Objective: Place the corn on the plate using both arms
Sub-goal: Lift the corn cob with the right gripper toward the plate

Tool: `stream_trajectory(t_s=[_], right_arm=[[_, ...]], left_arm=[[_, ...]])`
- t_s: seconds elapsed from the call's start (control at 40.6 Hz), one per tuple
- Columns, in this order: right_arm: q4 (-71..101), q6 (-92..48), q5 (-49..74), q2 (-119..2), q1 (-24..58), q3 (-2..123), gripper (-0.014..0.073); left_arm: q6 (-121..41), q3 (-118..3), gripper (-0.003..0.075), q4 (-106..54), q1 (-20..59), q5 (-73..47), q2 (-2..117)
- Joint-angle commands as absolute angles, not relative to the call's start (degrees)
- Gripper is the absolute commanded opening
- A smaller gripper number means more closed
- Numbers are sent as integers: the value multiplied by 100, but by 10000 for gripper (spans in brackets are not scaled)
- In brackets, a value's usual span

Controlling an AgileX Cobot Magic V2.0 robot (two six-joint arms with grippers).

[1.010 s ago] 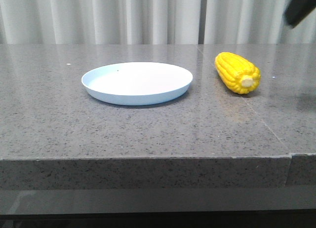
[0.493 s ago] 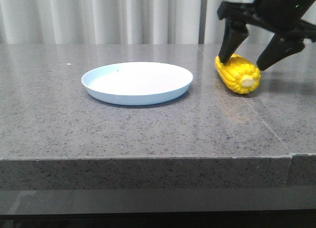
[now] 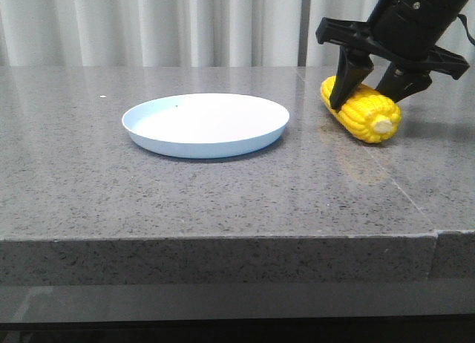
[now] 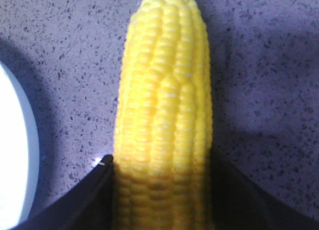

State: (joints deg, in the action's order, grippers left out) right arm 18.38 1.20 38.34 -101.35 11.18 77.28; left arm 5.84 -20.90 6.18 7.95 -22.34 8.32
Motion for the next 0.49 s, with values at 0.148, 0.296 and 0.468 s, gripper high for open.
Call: stream_trajectory(t_s=[0.148,0.296,0.468], right_arm=[[2073,94,3785,-9448,1251,7933,78],[2088,294,3769,-9220,1632,8143,78],[2102,586,3683,-9388,2275,8539,78]], left_arm=[[624,-2239,-20,639,786,-1743,902],[624,-2239,-20,639,786,-1743,902],[624,-2239,-20,639,786,-1743,902]])
